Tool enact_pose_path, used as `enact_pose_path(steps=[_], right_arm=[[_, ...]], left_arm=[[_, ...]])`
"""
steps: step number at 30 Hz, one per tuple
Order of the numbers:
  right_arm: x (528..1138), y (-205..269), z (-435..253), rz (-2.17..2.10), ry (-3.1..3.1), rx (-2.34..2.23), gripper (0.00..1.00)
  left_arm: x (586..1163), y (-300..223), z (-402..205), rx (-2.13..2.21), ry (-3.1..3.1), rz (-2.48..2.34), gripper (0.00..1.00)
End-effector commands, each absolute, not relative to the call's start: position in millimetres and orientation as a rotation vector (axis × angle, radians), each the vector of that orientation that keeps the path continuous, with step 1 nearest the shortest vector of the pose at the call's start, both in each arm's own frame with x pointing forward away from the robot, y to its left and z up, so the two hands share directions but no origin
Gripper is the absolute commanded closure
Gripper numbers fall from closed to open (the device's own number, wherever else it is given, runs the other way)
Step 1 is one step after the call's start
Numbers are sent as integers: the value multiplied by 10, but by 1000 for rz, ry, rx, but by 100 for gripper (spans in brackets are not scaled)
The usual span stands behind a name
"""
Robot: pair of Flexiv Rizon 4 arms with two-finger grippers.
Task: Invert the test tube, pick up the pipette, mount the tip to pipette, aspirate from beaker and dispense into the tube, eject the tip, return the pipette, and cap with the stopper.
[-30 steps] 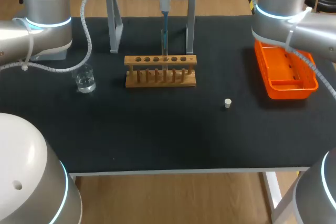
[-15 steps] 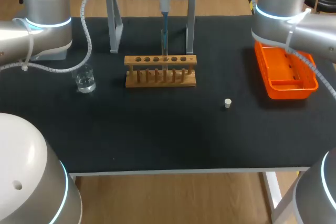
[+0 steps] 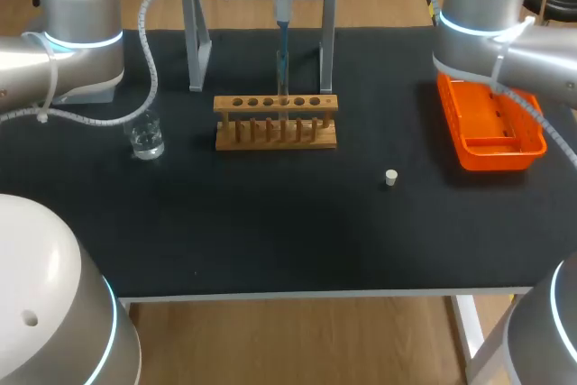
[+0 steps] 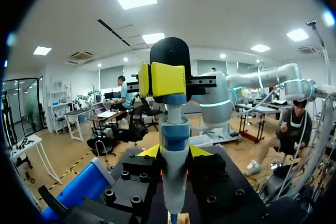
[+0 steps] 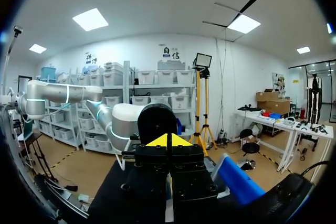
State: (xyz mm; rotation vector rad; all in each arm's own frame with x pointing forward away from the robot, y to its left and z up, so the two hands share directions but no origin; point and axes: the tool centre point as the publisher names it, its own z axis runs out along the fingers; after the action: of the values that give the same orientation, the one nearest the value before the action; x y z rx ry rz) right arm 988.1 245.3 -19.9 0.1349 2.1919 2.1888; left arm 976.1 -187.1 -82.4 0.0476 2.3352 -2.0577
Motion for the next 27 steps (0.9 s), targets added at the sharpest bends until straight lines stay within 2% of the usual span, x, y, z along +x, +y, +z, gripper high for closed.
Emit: enact_pose_path(steps=[1,27], right_arm=[[9863,2447,-274,2187,2197,141,100],[9832,2428,-300,2176,2217,146,100]], left_arm=[[9754,-1872,-787,44,2330,-2057,100],[9754,-1872,-787,44,2330,-2057,100]])
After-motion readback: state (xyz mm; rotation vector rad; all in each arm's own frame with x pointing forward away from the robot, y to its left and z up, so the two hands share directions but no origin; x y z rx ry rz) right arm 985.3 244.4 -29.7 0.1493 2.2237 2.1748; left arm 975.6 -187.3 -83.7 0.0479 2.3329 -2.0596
